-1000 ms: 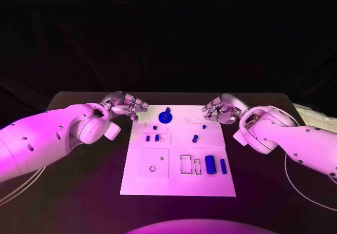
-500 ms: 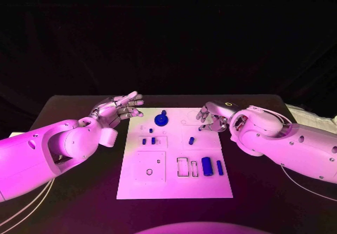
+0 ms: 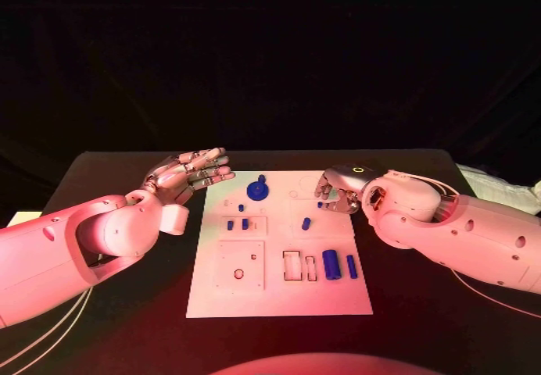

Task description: Assemble the parts on the task board

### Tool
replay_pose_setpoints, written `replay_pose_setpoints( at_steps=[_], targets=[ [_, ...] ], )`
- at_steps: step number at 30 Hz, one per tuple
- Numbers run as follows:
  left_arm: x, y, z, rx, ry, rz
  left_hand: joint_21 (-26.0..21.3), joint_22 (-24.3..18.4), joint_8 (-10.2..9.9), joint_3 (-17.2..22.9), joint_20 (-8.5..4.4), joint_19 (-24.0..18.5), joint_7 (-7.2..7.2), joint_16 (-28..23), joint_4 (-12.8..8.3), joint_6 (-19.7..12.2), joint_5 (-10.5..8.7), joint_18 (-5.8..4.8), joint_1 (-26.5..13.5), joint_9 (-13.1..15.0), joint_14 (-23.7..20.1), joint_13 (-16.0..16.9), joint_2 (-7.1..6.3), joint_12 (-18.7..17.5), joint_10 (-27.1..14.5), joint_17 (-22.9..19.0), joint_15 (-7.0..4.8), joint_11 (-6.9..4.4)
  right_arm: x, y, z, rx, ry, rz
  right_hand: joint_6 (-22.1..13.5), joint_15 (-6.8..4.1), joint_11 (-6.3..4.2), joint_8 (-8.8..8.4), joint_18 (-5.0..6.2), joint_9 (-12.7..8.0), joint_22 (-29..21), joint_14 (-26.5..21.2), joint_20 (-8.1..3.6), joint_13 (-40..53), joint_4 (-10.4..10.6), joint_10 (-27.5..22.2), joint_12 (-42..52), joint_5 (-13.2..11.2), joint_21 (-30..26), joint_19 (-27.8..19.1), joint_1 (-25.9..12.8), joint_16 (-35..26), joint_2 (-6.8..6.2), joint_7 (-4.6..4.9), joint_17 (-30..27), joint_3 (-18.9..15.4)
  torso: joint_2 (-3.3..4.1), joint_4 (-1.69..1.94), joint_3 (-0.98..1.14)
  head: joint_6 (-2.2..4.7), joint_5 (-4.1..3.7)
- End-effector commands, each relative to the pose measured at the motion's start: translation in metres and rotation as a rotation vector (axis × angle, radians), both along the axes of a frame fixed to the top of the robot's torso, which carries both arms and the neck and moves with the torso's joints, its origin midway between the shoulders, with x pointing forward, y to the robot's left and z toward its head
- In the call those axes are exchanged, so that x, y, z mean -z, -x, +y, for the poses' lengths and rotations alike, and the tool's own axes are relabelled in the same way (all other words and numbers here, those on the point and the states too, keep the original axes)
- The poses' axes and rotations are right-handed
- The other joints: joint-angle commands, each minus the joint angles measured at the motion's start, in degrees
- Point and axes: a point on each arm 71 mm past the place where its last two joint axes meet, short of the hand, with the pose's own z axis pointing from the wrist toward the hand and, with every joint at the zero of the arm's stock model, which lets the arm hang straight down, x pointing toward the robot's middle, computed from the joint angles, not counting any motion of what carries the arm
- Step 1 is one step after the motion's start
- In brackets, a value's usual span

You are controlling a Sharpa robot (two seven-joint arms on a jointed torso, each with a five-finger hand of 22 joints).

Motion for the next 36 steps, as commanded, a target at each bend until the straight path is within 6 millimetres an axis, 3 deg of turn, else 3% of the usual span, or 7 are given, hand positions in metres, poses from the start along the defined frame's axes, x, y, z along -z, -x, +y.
replay_pose_setpoints(
  at_steps=[1,11,36],
  targets=[
    [-0.002,0.001,0.0,-0.014,0.024,-0.018,-0.3,-0.6,-0.4,0.2,-0.03,0.3,0.09,-0.7,-0.3,0.4,0.25,0.82,0.6,0.0,0.6,0.0,-0.05,-0.3,0.4,-0.3,-0.04,0.0,0.006,-0.001,-0.001,0.009,0.066,0.014,0.6,0.06,0.06,0.11,0.47,0.1,0.1,0.5,-0.05,-0.3,0.0,0.5,-0.2,0.2,0.2,0.4,0.3,0.0,-0.08,-0.04,0.0,0.5,0.03,0.02,0.03,-0.16,-0.1],
    [-0.003,0.002,-0.002,-0.008,0.027,-0.018,0.2,-2.3,-0.5,0.6,-0.41,2.3,0.2,-2.3,-0.2,1.0,0.38,0.84,0.8,0.0,2.7,0.0,0.06,-0.9,1.4,-0.8,-0.38,-0.12,0.012,-0.004,0.002,0.005,0.057,0.021,1.2,0.0,0.06,0.14,0.41,0.1,0.3,0.8,-0.13,-1.1,0.0,1.2,-0.2,0.1,0.3,0.8,0.1,0.1,0.13,0.02,0.2,1.3,0.03,-0.02,0.02,-0.31,0.0],
    [-0.002,0.004,-0.006,0.014,0.003,-0.017,0.3,-3.5,-0.8,1.4,-0.69,3.1,0.67,-3.4,-1.1,1.0,0.55,0.77,1.8,-0.1,3.8,0.0,-0.57,-1.5,1.6,-1.1,-0.51,0.05,0.028,-0.005,0.003,0.005,0.067,0.109,4.6,-0.01,0.01,0.8,-0.17,0.6,3.1,1.8,-0.22,-1.8,-1.1,5.5,-0.3,-0.6,2.0,2.7,-0.5,3.0,2.08,0.25,3.5,5.3,-0.01,0.02,-0.07,-0.74,0.2]
  ],
)
